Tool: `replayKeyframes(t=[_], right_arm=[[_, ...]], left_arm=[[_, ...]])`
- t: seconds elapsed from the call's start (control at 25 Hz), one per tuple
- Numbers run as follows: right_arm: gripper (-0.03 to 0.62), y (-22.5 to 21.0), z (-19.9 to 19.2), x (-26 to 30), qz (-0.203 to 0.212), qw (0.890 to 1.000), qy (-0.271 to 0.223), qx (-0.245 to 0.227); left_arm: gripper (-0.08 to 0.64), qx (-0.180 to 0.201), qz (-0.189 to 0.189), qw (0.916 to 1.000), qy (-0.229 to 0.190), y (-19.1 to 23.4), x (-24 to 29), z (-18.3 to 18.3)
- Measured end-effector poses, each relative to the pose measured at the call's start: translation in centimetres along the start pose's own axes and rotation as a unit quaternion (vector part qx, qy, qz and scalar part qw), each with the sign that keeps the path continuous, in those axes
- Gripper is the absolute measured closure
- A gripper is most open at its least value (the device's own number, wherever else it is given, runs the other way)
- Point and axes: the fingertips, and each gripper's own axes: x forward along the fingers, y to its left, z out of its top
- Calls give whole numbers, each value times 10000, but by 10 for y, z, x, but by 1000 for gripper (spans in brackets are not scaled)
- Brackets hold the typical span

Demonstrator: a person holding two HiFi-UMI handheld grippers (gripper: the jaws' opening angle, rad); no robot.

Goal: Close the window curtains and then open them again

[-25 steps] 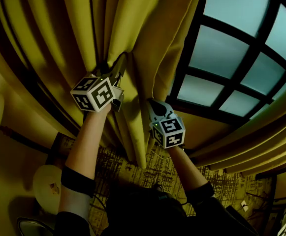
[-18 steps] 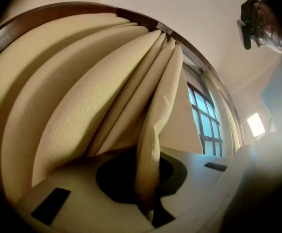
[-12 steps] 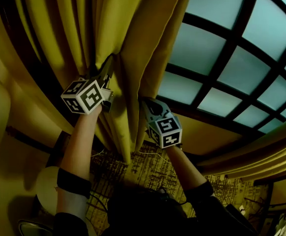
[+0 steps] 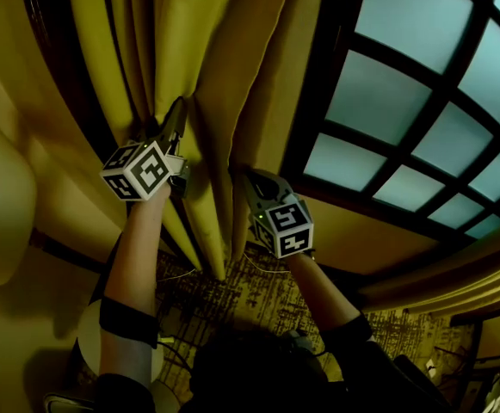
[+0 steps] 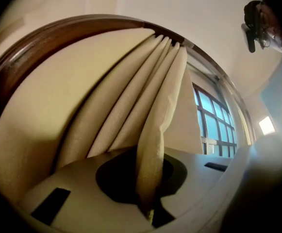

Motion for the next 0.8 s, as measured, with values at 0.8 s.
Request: replayKeyframes(t=[0.8], right_arm=[[591, 62, -13, 37, -82, 9998, 153, 90]], left_arm=[[554, 93, 62, 9999, -60, 49, -38, 12]])
